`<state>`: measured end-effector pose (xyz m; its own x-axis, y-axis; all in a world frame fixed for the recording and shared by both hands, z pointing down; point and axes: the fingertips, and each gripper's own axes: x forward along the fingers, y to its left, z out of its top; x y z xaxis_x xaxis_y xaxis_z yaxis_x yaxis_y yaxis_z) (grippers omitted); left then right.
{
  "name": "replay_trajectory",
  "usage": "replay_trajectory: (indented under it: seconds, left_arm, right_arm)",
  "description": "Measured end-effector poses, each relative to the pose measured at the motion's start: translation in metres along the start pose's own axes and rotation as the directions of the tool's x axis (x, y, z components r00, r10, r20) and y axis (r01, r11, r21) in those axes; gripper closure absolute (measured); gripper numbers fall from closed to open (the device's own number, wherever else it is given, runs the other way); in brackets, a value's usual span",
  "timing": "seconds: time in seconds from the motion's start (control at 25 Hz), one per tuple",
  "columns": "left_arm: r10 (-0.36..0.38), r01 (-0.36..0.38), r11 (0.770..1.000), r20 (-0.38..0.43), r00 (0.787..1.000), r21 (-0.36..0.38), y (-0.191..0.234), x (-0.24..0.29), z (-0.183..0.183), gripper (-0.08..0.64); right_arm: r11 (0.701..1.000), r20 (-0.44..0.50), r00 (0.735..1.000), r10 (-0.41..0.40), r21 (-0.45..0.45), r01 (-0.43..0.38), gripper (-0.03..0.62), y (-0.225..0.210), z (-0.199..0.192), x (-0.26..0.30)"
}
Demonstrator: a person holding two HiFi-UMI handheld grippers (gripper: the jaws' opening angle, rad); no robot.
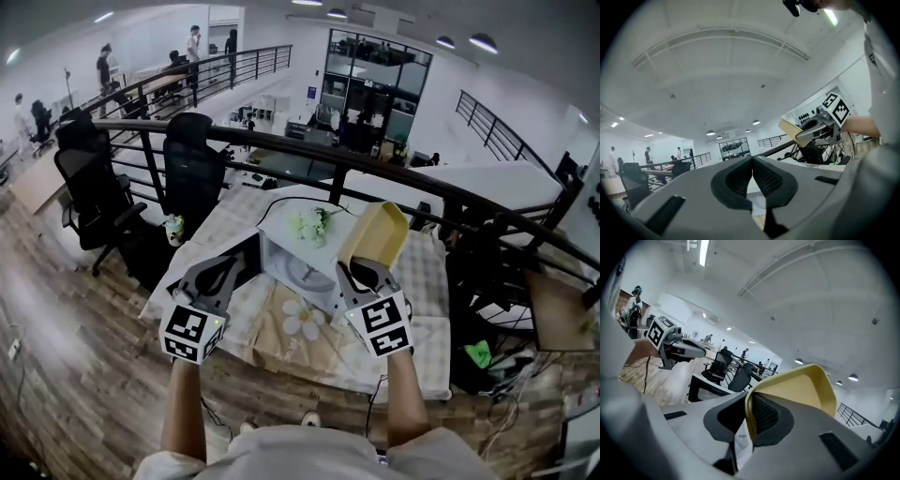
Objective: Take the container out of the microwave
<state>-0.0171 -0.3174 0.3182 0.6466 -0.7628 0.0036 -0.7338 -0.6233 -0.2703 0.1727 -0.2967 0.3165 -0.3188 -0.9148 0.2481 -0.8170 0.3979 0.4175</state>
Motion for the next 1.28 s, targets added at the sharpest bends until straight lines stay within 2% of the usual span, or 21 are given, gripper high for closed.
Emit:
replay_trajectory:
  seconds: [0.28,0.44,1.28]
  left_arm:
    - [-0.006,0.002,0.998,0.07,0.998,0.067,-0.009,-0.008,0.039,0.54]
    - [-0.007,-0.001,0.996,0.096,0.995,0.088,-0.014,-0.011,0.051,0.54]
    - [-0.042,0.035,0.996,0.082,0.996,0.088,-0.018,-0.008,0.046,0.54]
  right_arm:
    - [0.999,0.061,0.997,-0.046,-0.002,0.046,0.554,-0.013,0.016,-0.034]
    - [0.998,0.078,0.995,-0.059,-0.001,0.059,0.552,-0.015,0.023,-0.042]
    - [0.999,0.045,0.998,-0.047,0.001,0.047,0.555,-0.006,0.019,-0.041]
